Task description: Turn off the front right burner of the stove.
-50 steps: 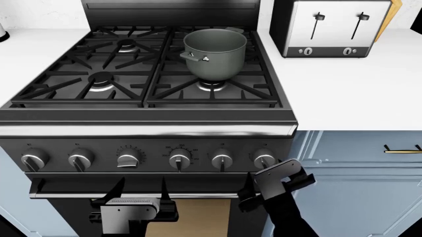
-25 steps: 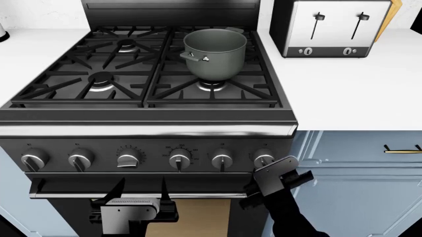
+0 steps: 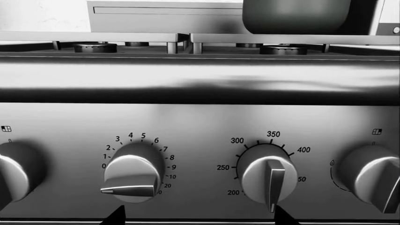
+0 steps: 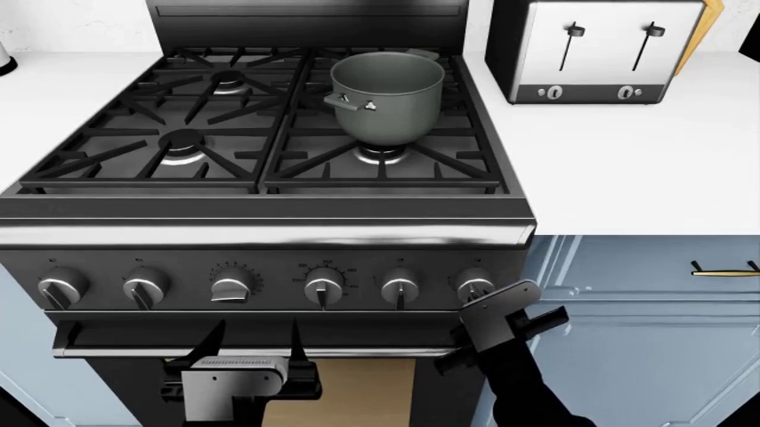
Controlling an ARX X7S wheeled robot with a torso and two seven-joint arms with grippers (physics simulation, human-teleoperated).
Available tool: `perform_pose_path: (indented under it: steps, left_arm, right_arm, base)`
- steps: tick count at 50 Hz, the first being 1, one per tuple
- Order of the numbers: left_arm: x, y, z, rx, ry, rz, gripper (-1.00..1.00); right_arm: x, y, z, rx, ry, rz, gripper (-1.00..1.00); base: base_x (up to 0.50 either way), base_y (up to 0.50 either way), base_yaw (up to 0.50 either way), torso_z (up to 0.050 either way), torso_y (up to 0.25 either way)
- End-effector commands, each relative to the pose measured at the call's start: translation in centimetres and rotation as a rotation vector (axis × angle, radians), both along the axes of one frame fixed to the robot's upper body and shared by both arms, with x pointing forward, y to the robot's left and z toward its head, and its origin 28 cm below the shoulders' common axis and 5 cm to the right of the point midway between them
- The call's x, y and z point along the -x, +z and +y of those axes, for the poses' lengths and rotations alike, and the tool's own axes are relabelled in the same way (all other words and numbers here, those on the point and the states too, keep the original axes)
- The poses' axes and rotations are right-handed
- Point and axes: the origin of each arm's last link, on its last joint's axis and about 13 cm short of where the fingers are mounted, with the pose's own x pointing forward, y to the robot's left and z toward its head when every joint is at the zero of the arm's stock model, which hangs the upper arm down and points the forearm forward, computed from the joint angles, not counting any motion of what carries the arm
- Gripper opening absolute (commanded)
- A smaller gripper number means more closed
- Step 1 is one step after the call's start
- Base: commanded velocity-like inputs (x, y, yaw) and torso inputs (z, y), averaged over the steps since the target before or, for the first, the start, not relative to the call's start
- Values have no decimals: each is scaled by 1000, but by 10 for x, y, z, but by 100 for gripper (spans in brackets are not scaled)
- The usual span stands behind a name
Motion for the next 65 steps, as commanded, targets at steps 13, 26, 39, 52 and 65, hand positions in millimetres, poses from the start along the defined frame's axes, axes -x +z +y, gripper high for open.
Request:
perform_pose_path:
  steps: [13, 26, 39, 52, 65]
  left_arm:
    - [-2, 0, -1, 0, -2, -1, 100]
    - [-1, 0, -1, 1, -3, -1, 100]
    - [-1, 1, -2, 2, -4, -1, 100]
    - [0, 1, -1, 2, -3, -2, 100]
    - [1, 1, 0, 2, -3, -3, 100]
  right_arm:
    - [0, 4, 4, -83, 15, -33, -100]
    - [1, 6, 5, -181, -22, -87, -100]
    - [-1, 9, 6, -266, -41, -109, -100]
    - [-1, 11, 7, -452, -90, -109, -100]
    - [0, 12, 9, -637, -116, -95, -100]
  base:
    - [1, 0, 1, 0, 0]
    - [-3, 0, 0, 0, 0]
    - [-3, 0, -1, 0, 4]
    - [-3, 0, -2, 1, 3]
    - [-2, 0, -2, 1, 2]
